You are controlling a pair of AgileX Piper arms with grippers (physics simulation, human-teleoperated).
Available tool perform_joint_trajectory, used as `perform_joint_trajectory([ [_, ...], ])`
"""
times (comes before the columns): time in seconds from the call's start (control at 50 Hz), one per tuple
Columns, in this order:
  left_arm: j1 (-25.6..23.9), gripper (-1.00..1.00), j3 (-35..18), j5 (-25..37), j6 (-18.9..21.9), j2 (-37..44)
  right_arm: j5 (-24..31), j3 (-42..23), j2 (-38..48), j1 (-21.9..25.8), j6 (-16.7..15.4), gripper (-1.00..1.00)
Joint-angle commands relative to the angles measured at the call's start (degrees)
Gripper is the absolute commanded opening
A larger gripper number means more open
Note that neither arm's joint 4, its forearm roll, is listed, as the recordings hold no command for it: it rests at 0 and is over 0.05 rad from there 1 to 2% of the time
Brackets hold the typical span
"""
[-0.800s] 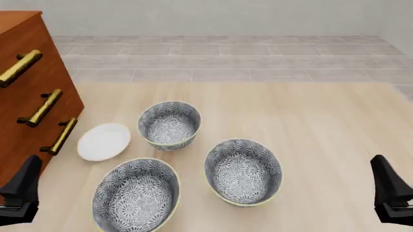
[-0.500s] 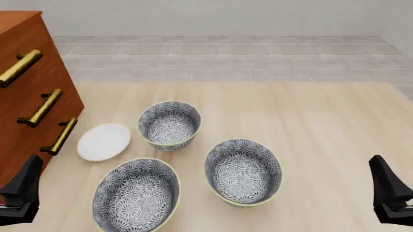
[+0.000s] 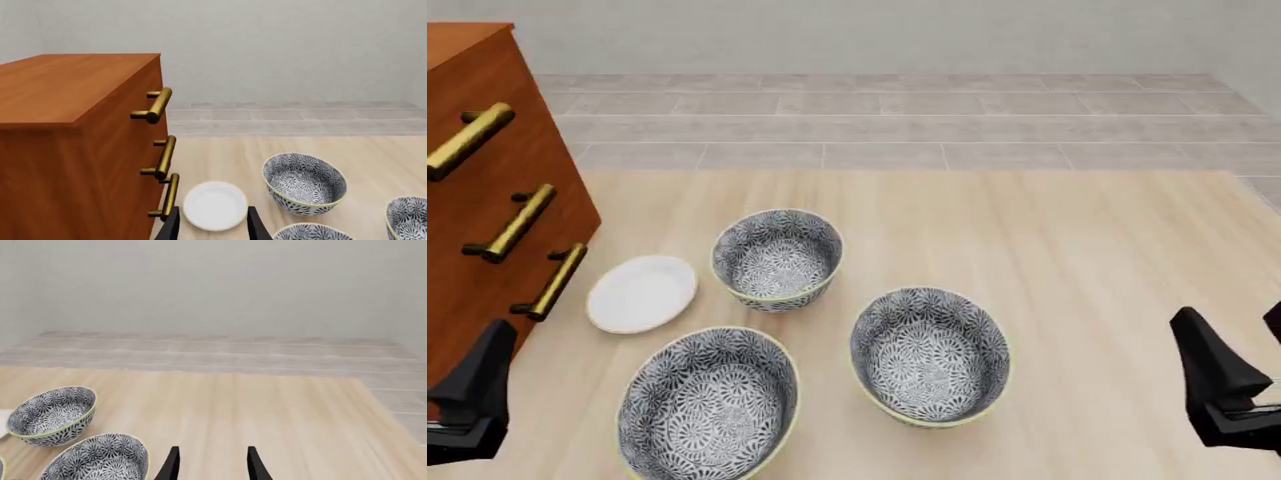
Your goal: Stack the bowl at the front on the bowl in the middle.
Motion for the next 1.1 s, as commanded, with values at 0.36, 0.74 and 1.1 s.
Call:
perform_joint_trajectory([
  [0.36, -0.10, 1.00, -0.02, 0.90, 0.01, -0.85, -4.87, -8.77, 19.03, 7.47, 1.79, 1.00],
  [0.74, -0.11, 1.00, -0.02, 0.64, -0.04, -0.52, -1.08, -20.12, 35.11, 17.71, 3.85, 1.00],
  [1.1, -0.22, 1.00, 0.02, 0.42, 0.04, -0.27, 3.06, -29.91, 45.89, 22.17, 0.53, 1.00],
])
